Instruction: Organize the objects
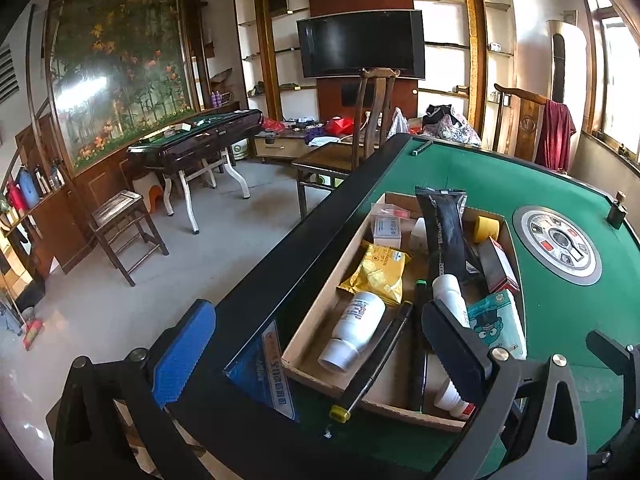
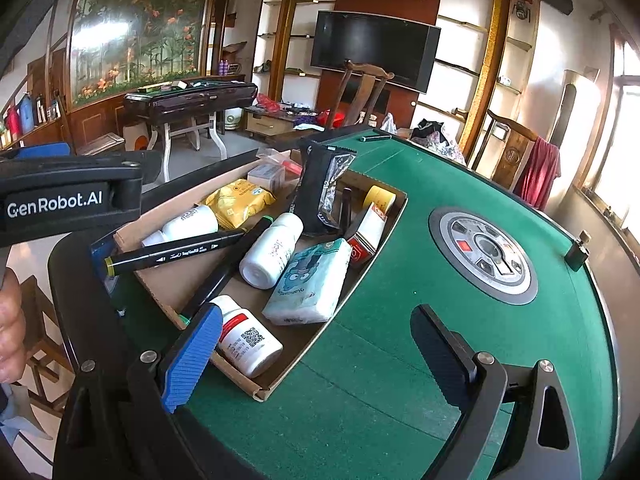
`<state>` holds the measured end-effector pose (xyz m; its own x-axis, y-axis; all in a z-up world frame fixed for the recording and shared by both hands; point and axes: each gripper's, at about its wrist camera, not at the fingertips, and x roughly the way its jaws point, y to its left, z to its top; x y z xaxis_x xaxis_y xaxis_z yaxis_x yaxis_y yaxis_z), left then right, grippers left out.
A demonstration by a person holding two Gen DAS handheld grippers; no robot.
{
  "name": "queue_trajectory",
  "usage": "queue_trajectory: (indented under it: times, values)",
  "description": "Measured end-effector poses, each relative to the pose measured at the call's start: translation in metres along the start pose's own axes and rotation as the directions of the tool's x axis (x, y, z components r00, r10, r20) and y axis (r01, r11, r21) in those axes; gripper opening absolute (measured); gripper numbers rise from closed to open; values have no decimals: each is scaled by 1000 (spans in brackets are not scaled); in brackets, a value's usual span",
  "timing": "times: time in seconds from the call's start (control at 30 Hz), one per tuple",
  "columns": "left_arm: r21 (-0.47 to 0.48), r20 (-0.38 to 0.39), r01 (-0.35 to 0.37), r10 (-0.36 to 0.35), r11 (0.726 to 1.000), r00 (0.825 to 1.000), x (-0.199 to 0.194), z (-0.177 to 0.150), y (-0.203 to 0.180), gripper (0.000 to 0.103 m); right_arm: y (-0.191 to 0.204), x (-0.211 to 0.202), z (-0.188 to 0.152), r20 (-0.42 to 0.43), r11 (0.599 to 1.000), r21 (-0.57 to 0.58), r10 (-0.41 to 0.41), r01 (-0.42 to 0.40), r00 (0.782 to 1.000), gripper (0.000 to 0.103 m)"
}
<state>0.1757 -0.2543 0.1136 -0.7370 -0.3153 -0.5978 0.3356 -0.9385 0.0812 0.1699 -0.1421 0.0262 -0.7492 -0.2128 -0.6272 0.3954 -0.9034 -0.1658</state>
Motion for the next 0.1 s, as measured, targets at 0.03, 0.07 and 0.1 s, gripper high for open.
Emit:
queue_trajectory:
  times: [0.03, 0.07, 0.1]
  values:
    - [1, 1, -2, 2, 1000, 1000, 0, 0, 0, 103, 0, 0, 0, 1, 1000, -1, 0, 0, 1000, 98]
    - [3, 1, -5, 5, 1000, 1000, 0, -1, 0, 103, 0, 0, 0, 2, 1000, -1, 0, 0, 1000, 98]
    - [5, 0, -5, 5, 1000, 1000, 0, -1, 0, 103, 0, -1, 1, 3, 1000, -2, 0, 0, 1000, 98]
